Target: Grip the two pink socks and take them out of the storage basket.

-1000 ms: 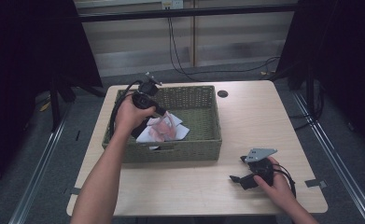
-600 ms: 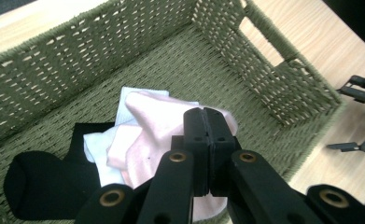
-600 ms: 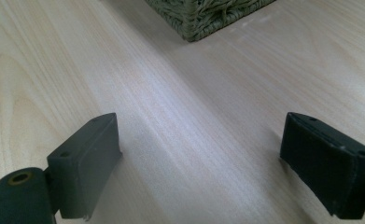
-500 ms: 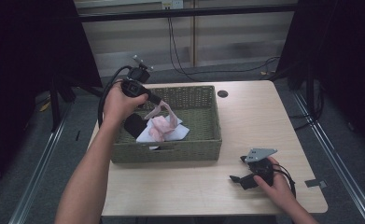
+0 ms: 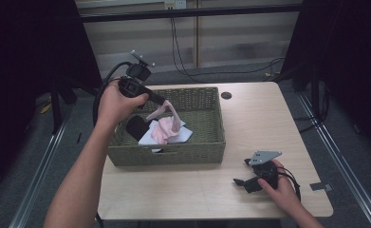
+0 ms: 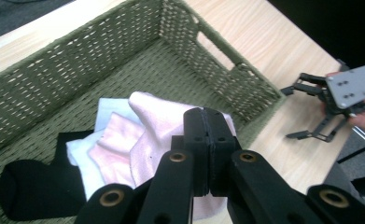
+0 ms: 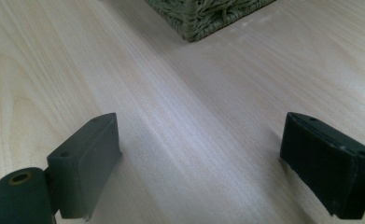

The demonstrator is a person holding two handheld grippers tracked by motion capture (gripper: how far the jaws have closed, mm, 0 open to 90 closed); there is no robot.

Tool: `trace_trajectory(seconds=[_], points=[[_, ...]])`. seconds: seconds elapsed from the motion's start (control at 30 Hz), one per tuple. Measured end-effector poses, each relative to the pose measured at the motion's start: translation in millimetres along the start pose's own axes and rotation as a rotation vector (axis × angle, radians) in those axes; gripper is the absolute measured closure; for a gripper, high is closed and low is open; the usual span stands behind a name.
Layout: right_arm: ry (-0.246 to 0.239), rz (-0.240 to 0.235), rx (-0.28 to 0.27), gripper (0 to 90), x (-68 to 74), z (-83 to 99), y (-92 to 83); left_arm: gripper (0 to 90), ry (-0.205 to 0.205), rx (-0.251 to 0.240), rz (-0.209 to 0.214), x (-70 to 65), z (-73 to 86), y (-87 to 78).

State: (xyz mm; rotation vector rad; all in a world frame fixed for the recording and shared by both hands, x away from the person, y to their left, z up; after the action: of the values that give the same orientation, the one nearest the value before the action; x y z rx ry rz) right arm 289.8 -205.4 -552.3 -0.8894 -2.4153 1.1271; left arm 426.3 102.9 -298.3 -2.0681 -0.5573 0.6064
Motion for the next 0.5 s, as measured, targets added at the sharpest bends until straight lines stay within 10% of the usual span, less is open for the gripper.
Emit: trace_trajectory(seconds=[0.5], points=[[0.0, 0.0, 0.001, 11.1, 0.0, 0.1, 0.0, 89.4, 0.087, -0.018, 0.044, -38.6, 18.1, -17.2]])
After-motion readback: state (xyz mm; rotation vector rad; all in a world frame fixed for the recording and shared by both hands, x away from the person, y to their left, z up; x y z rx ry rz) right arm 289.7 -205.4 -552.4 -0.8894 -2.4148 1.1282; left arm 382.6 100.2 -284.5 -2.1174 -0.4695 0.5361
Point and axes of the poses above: each handheld gripper's, and its own axes: y roughly forward along the jaws, z roughly out of its underside, x roughly to its left, the point moved 6 cm from there along y, roughly forward along the jaws, and after that the axes turned 7 degrees about x, right-handed, at the moved point
